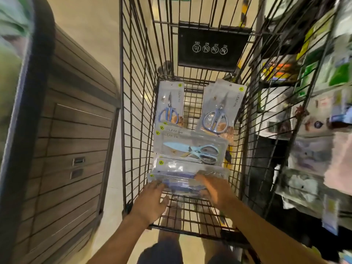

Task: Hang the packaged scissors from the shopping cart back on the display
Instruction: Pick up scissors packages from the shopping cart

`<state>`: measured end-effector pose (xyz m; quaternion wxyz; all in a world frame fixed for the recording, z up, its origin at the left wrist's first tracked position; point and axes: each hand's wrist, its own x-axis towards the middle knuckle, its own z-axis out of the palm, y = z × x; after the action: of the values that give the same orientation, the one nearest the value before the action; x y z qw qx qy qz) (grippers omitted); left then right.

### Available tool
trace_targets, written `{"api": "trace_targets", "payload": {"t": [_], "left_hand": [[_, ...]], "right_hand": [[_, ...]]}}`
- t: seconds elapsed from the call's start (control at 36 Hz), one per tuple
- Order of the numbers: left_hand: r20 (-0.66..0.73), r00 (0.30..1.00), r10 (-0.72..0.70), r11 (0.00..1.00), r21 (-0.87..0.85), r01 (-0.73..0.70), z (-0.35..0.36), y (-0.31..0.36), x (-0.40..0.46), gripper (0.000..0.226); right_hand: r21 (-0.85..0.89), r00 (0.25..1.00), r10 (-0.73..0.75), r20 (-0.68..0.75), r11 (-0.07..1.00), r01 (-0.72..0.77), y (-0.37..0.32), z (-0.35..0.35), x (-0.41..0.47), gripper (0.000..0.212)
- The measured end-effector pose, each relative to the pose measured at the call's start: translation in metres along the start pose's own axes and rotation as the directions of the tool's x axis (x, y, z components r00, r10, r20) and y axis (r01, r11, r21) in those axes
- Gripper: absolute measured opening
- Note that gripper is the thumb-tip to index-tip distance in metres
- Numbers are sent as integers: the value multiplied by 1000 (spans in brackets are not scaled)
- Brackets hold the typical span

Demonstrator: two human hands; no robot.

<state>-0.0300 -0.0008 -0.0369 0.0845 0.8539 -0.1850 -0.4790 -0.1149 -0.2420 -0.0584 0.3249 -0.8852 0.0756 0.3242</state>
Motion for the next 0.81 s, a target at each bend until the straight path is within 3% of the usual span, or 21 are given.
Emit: {"api": "trace_targets", "payload": {"t": [0.14, 0.25, 0.33, 0.44, 0.58, 0.67, 0.81], "left_hand": [[-44, 999, 5, 997, -72, -8, -24, 15, -16, 45], [-133, 991, 5, 937, -346, -51, -48, 34, -27, 56], [-168, 986, 3, 820, -564, -99, -68, 56, -34, 57], [-181, 983, -40, 569, -813, -126, -85, 76, -35, 68], [-224, 972, -79, 427, -888, -170, -90, 96, -28, 85], [-219, 971, -97, 363, -916, -170, -87, 99, -23, 93], [-242, 960, -141, 369, -913, -176, -85, 91, -16, 97]], "right_hand": [[140, 999, 7, -52, 990, 0, -12, -31, -18, 66], [386, 982, 81, -168, 923, -11, -13, -51, -38, 70], [615, 968, 147, -206, 789, 11, -30, -78, -52, 64], [752, 957, 157, -244, 654, 84, -50, -96, -61, 67], [839, 953, 218, -211, 541, 62, -64, -91, -53, 74], [842, 955, 218, -199, 536, 53, -72, -85, -47, 73], [850, 991, 85, -107, 525, 46, -74, -81, -39, 66]]}}
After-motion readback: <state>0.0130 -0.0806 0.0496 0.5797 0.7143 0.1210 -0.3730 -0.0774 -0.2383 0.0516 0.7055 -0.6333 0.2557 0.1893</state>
